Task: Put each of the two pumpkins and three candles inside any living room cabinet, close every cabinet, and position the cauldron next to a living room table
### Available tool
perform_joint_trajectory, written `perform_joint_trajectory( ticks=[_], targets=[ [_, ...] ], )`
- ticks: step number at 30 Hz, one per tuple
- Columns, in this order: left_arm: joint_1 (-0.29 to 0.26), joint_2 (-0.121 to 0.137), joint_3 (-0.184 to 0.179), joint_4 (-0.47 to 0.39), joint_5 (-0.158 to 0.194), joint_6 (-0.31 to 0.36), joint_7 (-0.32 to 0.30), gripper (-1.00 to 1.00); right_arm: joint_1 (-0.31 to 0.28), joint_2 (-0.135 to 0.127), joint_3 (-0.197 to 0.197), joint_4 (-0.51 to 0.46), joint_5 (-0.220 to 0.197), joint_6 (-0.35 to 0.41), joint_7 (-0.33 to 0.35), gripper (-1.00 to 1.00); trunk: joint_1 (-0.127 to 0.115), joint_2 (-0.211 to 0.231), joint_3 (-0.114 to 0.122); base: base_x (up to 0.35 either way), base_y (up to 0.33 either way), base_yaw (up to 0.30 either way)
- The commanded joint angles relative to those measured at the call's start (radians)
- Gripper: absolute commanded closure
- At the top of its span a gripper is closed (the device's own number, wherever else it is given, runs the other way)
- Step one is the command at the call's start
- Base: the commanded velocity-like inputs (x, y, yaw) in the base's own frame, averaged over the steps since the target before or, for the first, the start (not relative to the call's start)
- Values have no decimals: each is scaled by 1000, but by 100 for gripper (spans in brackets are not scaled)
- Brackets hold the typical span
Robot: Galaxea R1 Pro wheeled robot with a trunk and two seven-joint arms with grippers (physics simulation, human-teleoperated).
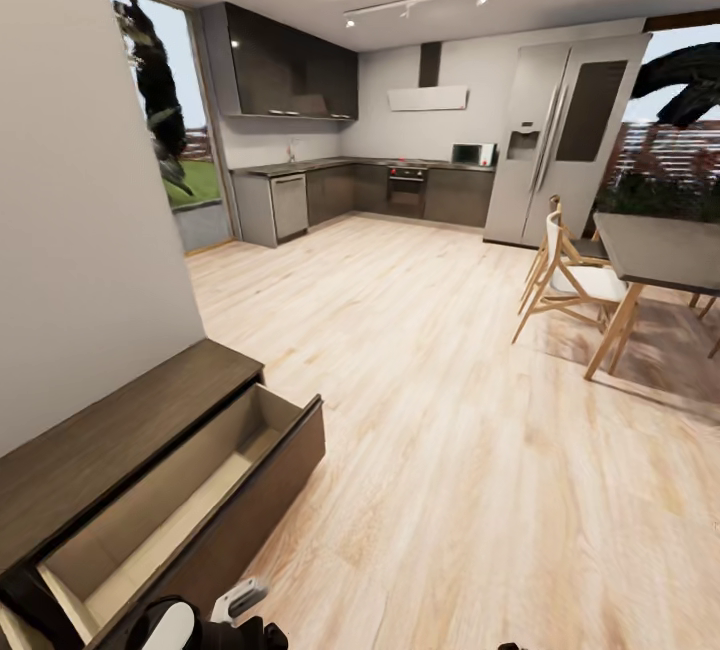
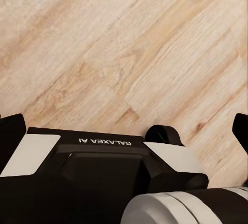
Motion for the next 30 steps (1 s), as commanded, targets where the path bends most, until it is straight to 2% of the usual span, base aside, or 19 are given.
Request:
perform_joint_trajectory(
  ticks=[1, 30],
  targets=[
    [0, 0, 0, 0, 0, 0, 0, -100, 0, 0, 0, 0, 0, 0, 0, -100, 0, 0, 0, 0, 0, -286],
    [0, 0, -3, 0, 0, -5, 0, -100, 0, 0, 0, 0, 0, 0, 0, -100, 0, 0, 0, 0, 0, -286]
  ],
)
